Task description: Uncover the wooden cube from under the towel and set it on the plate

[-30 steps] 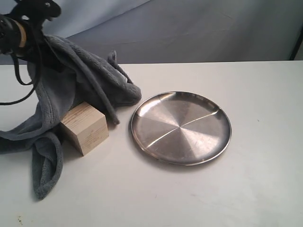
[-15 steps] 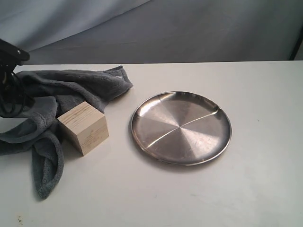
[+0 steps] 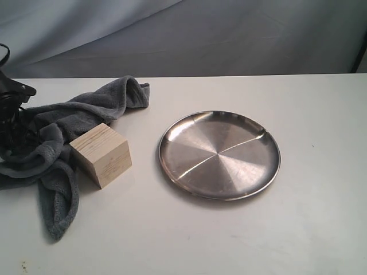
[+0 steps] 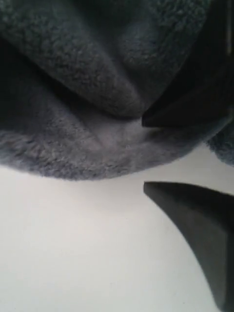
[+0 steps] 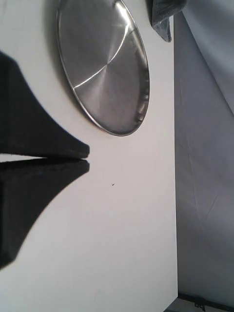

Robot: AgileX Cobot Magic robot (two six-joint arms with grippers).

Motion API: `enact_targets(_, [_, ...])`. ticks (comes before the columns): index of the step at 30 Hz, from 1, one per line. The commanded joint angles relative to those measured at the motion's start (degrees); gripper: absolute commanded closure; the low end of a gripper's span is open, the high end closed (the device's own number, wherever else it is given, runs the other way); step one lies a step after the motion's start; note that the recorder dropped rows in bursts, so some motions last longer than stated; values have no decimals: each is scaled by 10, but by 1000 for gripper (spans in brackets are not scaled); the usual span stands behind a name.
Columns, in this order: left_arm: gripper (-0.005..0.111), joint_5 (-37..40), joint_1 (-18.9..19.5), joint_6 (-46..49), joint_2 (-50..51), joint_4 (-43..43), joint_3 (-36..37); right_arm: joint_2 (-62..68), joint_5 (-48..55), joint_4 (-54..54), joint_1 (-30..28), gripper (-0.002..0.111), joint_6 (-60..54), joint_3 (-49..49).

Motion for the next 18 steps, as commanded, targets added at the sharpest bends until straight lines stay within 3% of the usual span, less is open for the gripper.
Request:
enact_targets(1, [36, -3, 0, -22, -28, -8, -4, -1, 1, 0, 3, 108, 2, 1])
enact_targets(5, [20, -3, -1, -23, -58, -16, -4, -1, 1, 0, 3, 108, 2, 1])
enact_targets(9, [18, -22, -1, -9, -95, -61, -4, -1, 1, 0, 3, 108, 2, 1])
enact_targets(12, [18, -32, -1, 74, -127, -127, -4, -1, 1, 0, 3, 108, 2, 1])
enact_targets(15, [22, -34, -1, 174, -156, -207, -4, -1, 1, 0, 3, 108, 2, 1])
enact_targets(18, [39, -36, -1, 252, -187, -290, -4, -1, 1, 0, 3, 108, 2, 1])
